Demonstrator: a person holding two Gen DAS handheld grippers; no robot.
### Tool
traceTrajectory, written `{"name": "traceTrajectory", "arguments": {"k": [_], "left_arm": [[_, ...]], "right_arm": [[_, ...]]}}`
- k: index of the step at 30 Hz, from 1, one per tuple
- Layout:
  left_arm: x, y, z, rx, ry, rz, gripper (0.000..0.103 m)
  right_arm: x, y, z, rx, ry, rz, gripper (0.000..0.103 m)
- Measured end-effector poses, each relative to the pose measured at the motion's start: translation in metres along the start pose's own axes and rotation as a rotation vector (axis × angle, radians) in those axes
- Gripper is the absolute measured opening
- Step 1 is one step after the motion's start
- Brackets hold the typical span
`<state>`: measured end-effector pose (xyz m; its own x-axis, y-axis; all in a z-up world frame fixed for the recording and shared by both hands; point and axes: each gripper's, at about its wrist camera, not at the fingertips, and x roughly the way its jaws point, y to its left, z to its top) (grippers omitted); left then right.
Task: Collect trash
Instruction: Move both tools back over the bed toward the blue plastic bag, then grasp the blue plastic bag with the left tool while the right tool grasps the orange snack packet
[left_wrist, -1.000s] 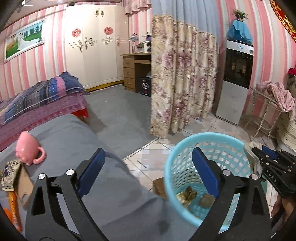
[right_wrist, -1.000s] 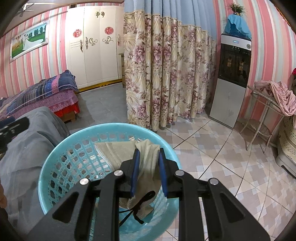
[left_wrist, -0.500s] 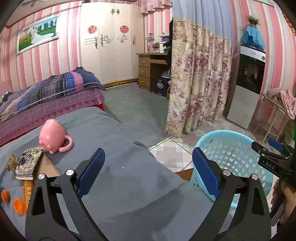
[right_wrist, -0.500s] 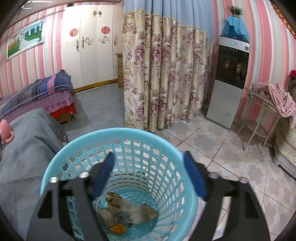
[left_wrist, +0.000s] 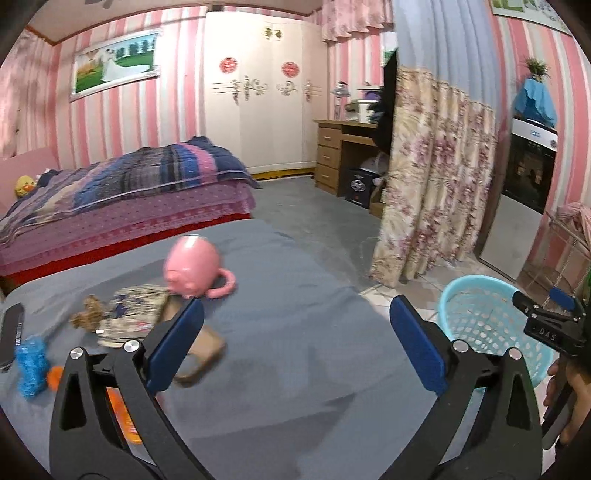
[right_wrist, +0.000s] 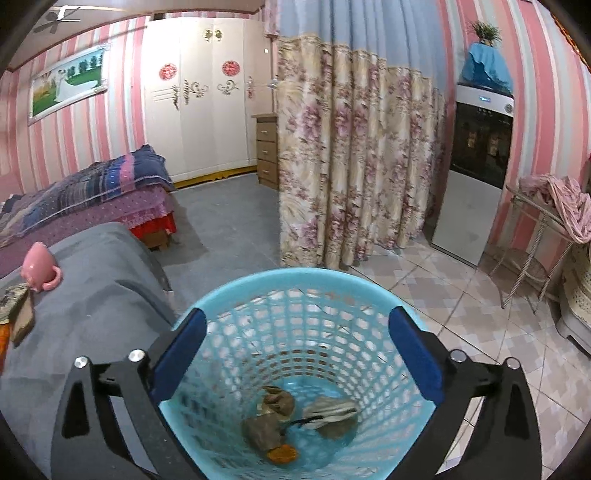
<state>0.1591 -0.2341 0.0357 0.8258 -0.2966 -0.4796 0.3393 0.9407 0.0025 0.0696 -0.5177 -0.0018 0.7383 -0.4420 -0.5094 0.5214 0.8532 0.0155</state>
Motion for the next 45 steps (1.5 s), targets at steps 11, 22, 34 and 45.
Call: {"name": "traceTrajectory", "arguments": {"k": [11, 22, 34, 45], "left_arm": [[-0.035, 0.098, -0.015, -0.079, -0.005, 0.149, 0.097], [-0.042, 0.171, -0.046, -0.115, 0.032, 0.235, 0.097], [-0.046, 0.229, -0.072, -0.143, 0.029, 0.352, 0.097], [-0.043, 0.273, -0.098, -0.208, 0.089, 0.359, 0.097]], "right_arm": [[-0.020, 0.096, 0.005, -0.085, -0.017, 0.135, 0.098], [-0.043, 0.189, 0.004, -0.159, -0.047, 0.257, 0.099], [-0.055, 0.265, -0.004, -0.189, -0.083, 0.402, 0.099], [-0.040, 0.293, -0.023, -0.247, -0.030, 0.466, 0.099]]}}
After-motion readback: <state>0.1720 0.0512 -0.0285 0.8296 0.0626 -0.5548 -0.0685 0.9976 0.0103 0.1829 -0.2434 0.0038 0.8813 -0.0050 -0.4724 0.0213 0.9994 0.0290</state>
